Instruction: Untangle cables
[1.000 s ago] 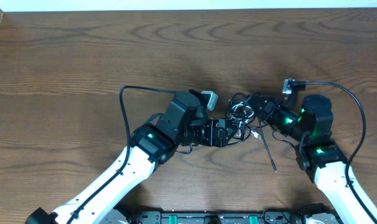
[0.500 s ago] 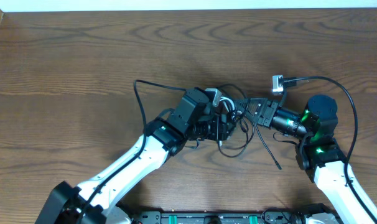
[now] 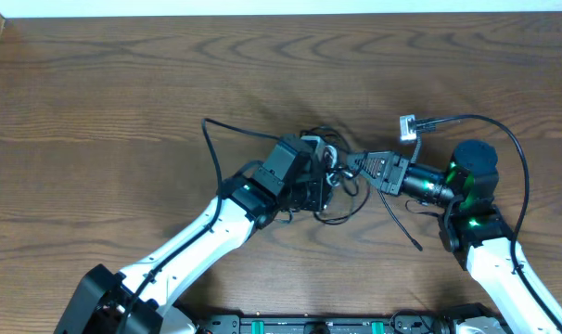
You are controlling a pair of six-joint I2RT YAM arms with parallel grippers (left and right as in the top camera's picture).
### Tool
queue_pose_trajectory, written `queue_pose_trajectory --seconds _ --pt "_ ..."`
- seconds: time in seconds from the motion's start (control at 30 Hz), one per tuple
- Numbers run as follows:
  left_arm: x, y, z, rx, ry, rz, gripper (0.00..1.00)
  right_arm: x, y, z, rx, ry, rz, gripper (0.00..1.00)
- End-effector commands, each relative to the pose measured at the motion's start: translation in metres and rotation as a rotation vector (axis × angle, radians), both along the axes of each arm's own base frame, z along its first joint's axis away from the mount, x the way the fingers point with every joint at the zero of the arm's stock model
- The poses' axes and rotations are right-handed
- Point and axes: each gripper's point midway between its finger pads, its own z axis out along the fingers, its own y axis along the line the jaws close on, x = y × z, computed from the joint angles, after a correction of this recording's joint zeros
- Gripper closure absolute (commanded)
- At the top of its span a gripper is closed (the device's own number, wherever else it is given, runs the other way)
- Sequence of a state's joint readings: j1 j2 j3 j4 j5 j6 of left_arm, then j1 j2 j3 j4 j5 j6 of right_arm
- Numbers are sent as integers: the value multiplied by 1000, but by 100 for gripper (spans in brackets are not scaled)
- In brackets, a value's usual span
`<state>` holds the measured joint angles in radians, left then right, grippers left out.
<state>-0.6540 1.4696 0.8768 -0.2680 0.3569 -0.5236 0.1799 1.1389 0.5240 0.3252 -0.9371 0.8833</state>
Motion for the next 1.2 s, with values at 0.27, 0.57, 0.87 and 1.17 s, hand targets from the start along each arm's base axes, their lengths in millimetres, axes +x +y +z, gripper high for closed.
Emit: queue_pose_trajectory --seconds 0.27,0.57,0.87,1.17 --pt "20 65 4 52 29 195 92 53 -64 -39 -334 -41 -447 95" --pt "12 68 97 -130 -199 191 92 61 -107 -52 -479 -41 -597 87" --pt "-10 80 175 -271 -424 189 92 52 -153 -34 -494 -51 -717 60" --pt "2 74 182 -311 -447 207 92 6 -97 26 -258 -223 -389 36"
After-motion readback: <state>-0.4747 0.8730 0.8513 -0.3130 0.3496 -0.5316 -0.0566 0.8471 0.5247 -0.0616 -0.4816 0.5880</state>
